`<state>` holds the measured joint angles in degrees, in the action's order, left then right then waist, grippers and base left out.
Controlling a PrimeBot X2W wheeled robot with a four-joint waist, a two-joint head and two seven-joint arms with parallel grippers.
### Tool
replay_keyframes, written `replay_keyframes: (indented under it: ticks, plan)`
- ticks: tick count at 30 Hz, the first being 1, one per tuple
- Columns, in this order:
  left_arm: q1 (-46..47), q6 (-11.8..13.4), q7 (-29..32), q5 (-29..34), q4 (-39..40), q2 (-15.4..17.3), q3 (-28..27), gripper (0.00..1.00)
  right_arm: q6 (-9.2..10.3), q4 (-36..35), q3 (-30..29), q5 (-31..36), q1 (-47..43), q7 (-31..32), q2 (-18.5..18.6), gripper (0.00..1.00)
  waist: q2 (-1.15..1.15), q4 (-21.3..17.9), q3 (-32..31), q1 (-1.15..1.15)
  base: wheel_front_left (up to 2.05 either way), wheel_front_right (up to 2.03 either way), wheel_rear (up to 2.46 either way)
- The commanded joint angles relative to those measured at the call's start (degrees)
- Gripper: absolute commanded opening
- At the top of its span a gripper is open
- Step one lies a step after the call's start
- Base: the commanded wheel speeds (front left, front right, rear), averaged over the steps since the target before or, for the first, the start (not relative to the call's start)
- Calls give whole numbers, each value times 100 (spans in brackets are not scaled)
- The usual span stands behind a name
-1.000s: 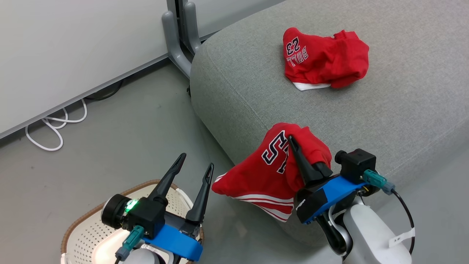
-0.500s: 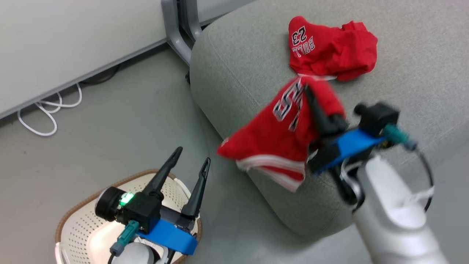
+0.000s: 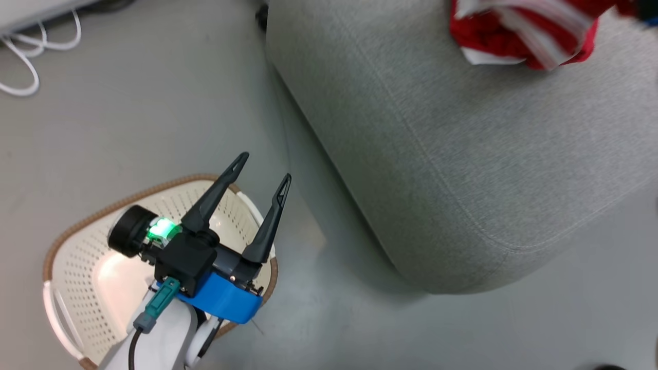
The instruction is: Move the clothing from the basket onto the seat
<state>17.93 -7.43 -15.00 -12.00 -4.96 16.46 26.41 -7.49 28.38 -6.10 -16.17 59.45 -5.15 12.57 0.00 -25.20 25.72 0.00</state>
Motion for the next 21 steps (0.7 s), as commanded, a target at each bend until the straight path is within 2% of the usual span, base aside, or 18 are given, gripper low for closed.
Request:
replay_keyframes:
  ticks: [1,7,11,16,21]
  plan:
    - [165,-5,-27,50,68,71,9,100,-1,32,-198,50,235,-72,83,0,0,108,438,0,0,0,0]
    - [414,-5,-27,123,330,283,81,100,-1,325,-990,306,773,-401,500,0,0,306,1023,0,0,0,0]
    - [522,-3,-27,214,584,433,-30,100,-1,816,-1202,661,836,-539,639,0,0,365,1420,0,0,0,0]
    - [627,1,-28,335,836,519,-71,100,-1,1570,-1637,886,842,-725,556,0,0,491,1715,0,0,0,0]
    - [576,39,-28,365,894,571,-135,100,-1,2166,-1812,1075,865,-861,465,0,0,526,1832,0,0,0,0]
